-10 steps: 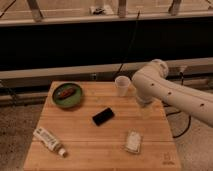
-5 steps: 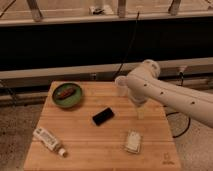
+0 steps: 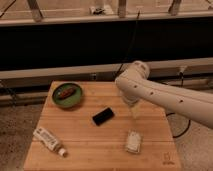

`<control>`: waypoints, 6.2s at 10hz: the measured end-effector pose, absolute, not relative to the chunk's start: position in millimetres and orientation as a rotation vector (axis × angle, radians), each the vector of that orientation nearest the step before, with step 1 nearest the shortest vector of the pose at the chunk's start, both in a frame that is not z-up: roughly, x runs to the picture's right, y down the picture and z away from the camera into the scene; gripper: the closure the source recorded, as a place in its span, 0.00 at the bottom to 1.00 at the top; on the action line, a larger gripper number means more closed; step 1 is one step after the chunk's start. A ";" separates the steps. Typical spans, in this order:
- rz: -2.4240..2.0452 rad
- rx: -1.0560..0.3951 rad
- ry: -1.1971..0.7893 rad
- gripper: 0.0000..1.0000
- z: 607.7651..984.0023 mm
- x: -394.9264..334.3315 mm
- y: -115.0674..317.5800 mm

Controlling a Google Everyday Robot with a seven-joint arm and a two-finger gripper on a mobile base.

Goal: Place the eraser on the white sponge

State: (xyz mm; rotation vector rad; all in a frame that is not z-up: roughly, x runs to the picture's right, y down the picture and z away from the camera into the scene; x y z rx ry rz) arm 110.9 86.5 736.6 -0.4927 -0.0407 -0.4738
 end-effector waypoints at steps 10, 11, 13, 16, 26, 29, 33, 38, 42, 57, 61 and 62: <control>-0.675 -0.495 -0.143 0.20 755.9 66.7 91.0; -0.691 -0.497 -0.154 0.20 757.6 64.3 92.2; -0.721 -0.503 -0.183 0.20 762.4 59.1 95.2; -0.770 -0.509 -0.223 0.20 768.3 50.8 99.8; -0.870 -0.534 -0.345 0.20 807.6 31.4 124.5; -0.904 -0.546 -0.370 0.20 821.1 26.0 129.6; -0.937 -0.572 -0.393 0.20 837.6 19.4 141.8; -0.991 -0.593 -0.412 0.20 852.7 12.5 152.4; -1.027 -0.615 -0.421 0.20 862.3 7.6 159.4; -1.035 -0.652 -0.429 0.32 875.8 2.7 167.2; -1.036 -0.657 -0.431 0.44 877.2 2.0 169.6; -1.038 -0.658 -0.430 0.56 877.0 2.2 170.4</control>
